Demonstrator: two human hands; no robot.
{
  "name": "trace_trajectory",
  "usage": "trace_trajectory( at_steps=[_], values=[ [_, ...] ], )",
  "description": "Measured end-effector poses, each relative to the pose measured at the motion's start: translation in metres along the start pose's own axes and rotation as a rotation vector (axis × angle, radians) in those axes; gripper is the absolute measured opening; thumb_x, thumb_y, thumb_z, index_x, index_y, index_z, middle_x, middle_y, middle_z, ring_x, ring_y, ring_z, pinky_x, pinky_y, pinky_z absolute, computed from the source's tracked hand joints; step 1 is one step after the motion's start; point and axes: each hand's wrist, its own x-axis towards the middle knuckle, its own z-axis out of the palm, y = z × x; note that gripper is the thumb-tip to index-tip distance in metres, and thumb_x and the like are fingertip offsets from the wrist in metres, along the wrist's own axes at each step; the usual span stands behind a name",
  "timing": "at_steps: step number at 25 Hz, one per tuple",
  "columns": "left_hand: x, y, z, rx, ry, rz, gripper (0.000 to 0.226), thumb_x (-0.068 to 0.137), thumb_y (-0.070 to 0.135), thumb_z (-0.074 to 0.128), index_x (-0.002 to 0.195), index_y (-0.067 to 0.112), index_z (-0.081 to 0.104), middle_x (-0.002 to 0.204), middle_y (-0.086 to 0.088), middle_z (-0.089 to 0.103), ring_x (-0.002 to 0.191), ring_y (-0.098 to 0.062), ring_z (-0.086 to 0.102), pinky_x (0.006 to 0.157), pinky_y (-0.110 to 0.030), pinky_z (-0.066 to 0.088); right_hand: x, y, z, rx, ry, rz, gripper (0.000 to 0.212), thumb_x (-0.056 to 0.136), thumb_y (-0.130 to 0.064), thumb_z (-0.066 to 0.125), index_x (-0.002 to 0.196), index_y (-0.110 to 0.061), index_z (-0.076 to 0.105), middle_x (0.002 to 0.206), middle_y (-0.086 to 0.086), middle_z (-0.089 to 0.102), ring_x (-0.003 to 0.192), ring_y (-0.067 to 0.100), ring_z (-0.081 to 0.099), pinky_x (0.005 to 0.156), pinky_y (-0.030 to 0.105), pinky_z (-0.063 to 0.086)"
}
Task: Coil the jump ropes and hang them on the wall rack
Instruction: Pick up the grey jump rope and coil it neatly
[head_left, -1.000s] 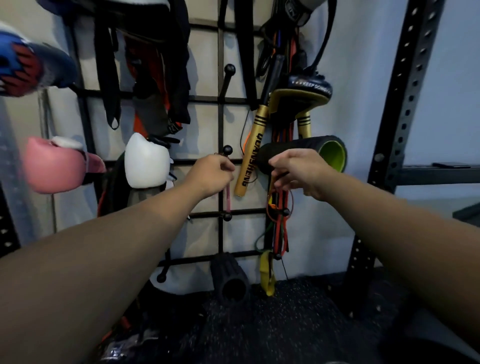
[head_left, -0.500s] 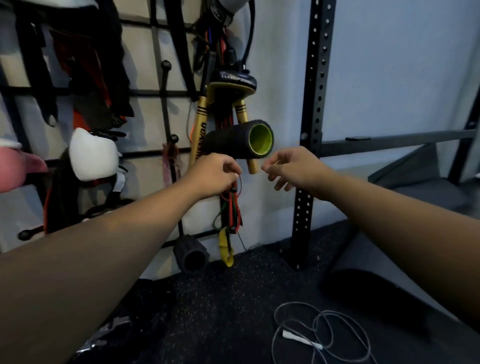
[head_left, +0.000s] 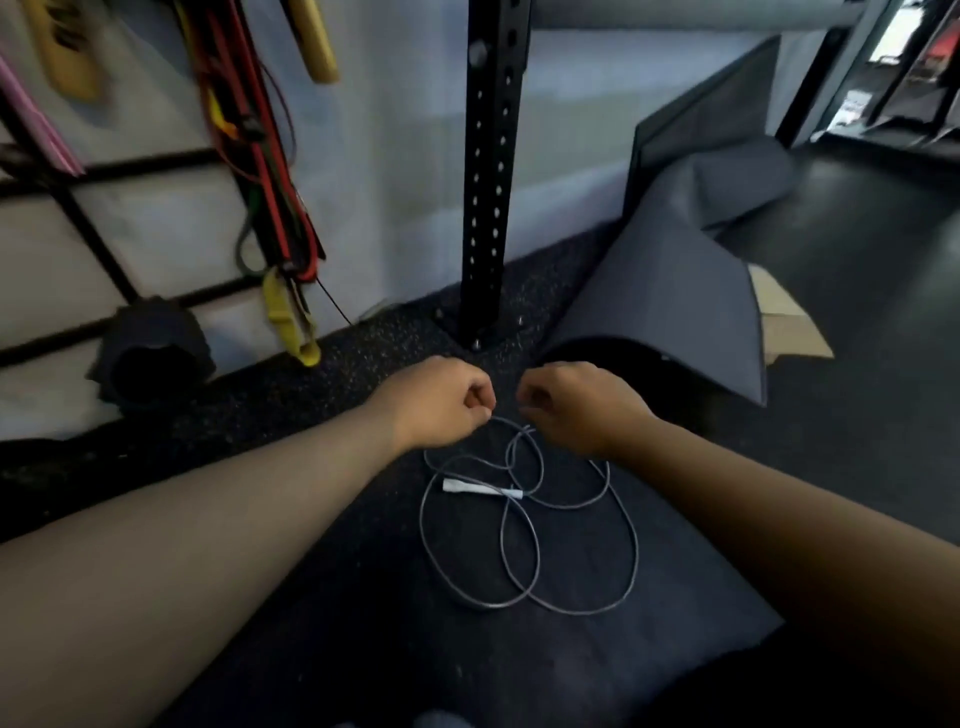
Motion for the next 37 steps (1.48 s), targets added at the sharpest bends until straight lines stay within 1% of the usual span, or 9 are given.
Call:
trace_trajectory(
  at_steps=[8, 13, 17, 21, 25, 29, 31, 33, 37],
  values=[
    [0.103, -0.115, 0.189, 0.005, -0.179, -0.126, 0.017, 0.093, 0.034, 0.065, 0.109, 0.032, 0.070, 0.114, 0.006, 0.063, 0.107, -0.017, 0.062, 0.088, -0.038, 0.053, 0.078, 0.088, 0.222, 0.029, -0.285, 0.104, 0.017, 0.097, -0.032, 0.053, 0.102, -0.025, 0.068, 0.116, 0.008, 0.069, 0.107, 0.035, 0.065, 0.072, 0.036, 0.047],
    [0.133, -0.147, 0.276, 0.127, -0.275, -0.079, 0.034, 0.100, 0.021, 0.057, 0.134, 0.027, 0.058, 0.134, -0.002, 0.052, 0.125, -0.029, 0.045, 0.100, -0.042, 0.042, 0.108, 0.104, 0.314, -0.086, -0.344, 0.127, 0.030, 0.100, -0.017, 0.056, 0.130, -0.016, 0.058, 0.129, 0.015, 0.055, 0.119, 0.041, 0.055, 0.086, 0.048, 0.053],
    [0.136, -0.143, 0.294, 0.183, -0.179, -0.128, 0.020, 0.100, 0.013, 0.052, 0.114, 0.019, 0.065, 0.118, -0.008, 0.062, 0.109, -0.031, 0.061, 0.085, -0.039, 0.043, 0.104, 0.107, 0.334, -0.155, -0.418, 0.133, 0.039, 0.099, -0.019, 0.062, 0.137, -0.015, 0.052, 0.138, 0.014, 0.051, 0.127, 0.040, 0.051, 0.091, 0.047, 0.050],
    [0.126, -0.126, 0.269, 0.262, -0.168, -0.121, 0.021, 0.102, 0.024, 0.055, 0.116, 0.022, 0.070, 0.120, -0.007, 0.062, 0.113, -0.030, 0.058, 0.088, -0.039, 0.044, 0.095, 0.092, 0.308, -0.237, -0.315, 0.031, 0.040, 0.102, -0.031, 0.057, 0.136, -0.012, 0.051, 0.138, 0.012, 0.051, 0.127, 0.035, 0.048, 0.099, 0.046, 0.043],
    [0.099, -0.106, 0.206, 0.181, -0.167, -0.029, 0.023, 0.099, 0.041, 0.057, 0.116, 0.029, 0.065, 0.123, -0.002, 0.057, 0.122, -0.026, 0.049, 0.101, -0.042, 0.034, 0.077, 0.071, 0.232, -0.179, -0.175, -0.016, 0.033, 0.102, -0.046, 0.042, 0.121, -0.026, 0.059, 0.122, 0.003, 0.064, 0.116, 0.031, 0.053, 0.086, 0.040, 0.026],
    [0.055, -0.084, 0.111, 0.075, -0.151, 0.007, 0.009, 0.105, 0.034, 0.047, 0.111, 0.028, 0.050, 0.106, 0.001, 0.055, 0.095, -0.025, 0.059, 0.076, -0.039, 0.040, 0.053, 0.038, 0.136, 0.046, 0.061, -0.013, 0.024, 0.099, -0.047, 0.056, 0.106, -0.026, 0.064, 0.089, -0.001, 0.072, 0.093, 0.029, 0.066, 0.089, 0.039, 0.035],
    [0.019, -0.065, 0.052, 0.156, -0.106, 0.055, 0.014, 0.107, 0.037, 0.040, 0.116, 0.028, 0.045, 0.105, -0.001, 0.054, 0.085, -0.023, 0.057, 0.070, -0.042, 0.045, 0.040, 0.016, 0.082, 0.311, 0.095, 0.001, 0.025, 0.096, -0.045, 0.065, 0.099, -0.020, 0.066, 0.074, -0.007, 0.065, 0.071, 0.018, 0.063, 0.070, 0.028, 0.043],
    [-0.025, -0.044, -0.002, 0.264, -0.038, 0.069, 0.020, 0.106, 0.047, 0.035, 0.117, 0.031, 0.041, 0.099, -0.001, 0.059, 0.081, -0.024, 0.058, 0.070, -0.044, 0.049, 0.025, -0.010, 0.032, 0.441, 0.101, -0.047, 0.024, 0.095, -0.045, 0.068, 0.094, -0.020, 0.065, 0.062, -0.010, 0.055, 0.055, 0.003, 0.051, 0.053, 0.019, 0.036],
    [-0.120, -0.010, -0.086, 0.374, 0.195, 0.053, 0.032, 0.104, 0.054, 0.036, 0.119, 0.027, 0.041, 0.087, 0.000, 0.060, 0.076, -0.027, 0.058, 0.067, -0.043, 0.048, 0.007, -0.084, -0.053, 0.555, 0.171, -0.299, 0.016, 0.101, -0.036, 0.060, 0.092, -0.025, 0.064, 0.063, -0.004, 0.054, 0.056, 0.005, 0.046, 0.061, 0.030, 0.040]
  ],
)
